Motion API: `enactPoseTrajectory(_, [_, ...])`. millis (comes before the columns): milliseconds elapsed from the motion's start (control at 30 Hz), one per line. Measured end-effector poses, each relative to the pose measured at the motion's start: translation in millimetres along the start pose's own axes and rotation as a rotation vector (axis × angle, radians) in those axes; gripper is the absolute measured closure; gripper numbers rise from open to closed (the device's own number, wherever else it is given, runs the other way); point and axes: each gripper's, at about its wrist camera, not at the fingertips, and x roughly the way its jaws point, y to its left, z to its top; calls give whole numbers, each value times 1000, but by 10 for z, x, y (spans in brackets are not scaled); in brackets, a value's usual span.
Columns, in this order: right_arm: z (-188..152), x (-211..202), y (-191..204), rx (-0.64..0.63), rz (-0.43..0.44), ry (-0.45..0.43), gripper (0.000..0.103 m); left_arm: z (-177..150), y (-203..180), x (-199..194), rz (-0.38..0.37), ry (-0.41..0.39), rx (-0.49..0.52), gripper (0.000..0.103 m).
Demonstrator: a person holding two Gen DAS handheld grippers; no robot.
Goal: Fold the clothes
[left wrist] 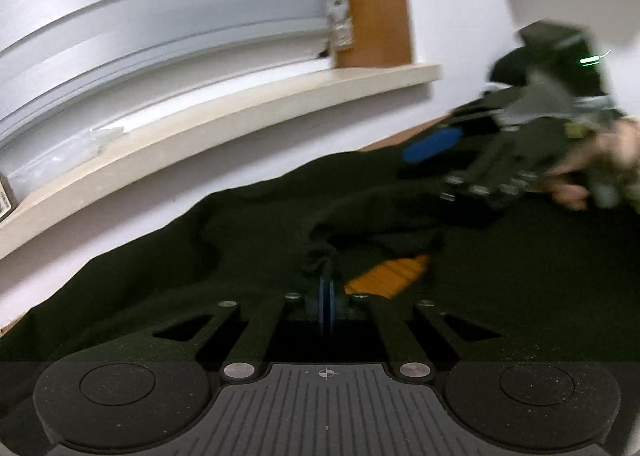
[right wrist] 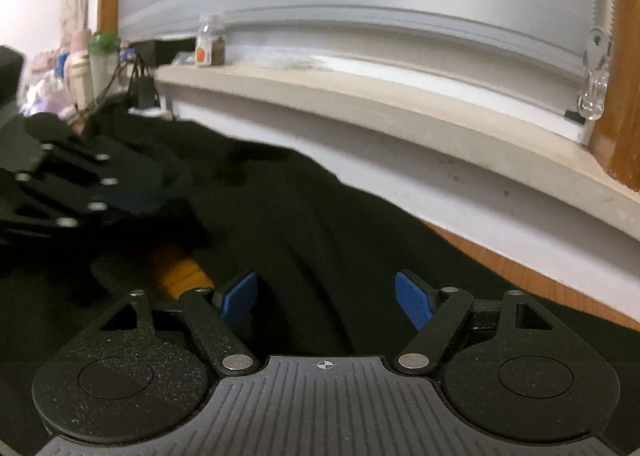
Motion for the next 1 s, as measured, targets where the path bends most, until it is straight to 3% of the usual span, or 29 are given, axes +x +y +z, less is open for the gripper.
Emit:
enactPoseTrajectory(100, [30,-66,-65,30,-23,-38,27,-43,-24,-252,-59,22,13,100])
enactPoseTrajectory(333, [148,-154,-116,86,-39,-112,28,-248,-170,-371,-72,118,78,100])
enactPoseTrajectory(433, [188,-102,-69,72,-23,-85,28,-320,-164,-416,-89,144,77,100])
enactPoseTrajectory(533, [170,38,5,42,9,4,28,-318,-109,-462,-102,143,55,98])
enactPoseTrajectory(733, [-18,190,67,-4,53,137,27,-102,91,-610,-53,23,-24,76])
enactPoseTrajectory(800, [-44,176,56,-14,64,149,27,17,150,-596,-62,-21,-51,73])
enactPoseTrajectory(833, [-26,158,37,-14,70,150,27,81,178,-564,-61,-38,-59,65])
enactPoseTrajectory(900, [33,59,-63,-12,53,120,27,225,227,-384,-36,-49,-47,58])
enactPoseTrajectory(1000, [69,-90,-376,2,-25,99,27,401,344,35,-38,-16,-49,58])
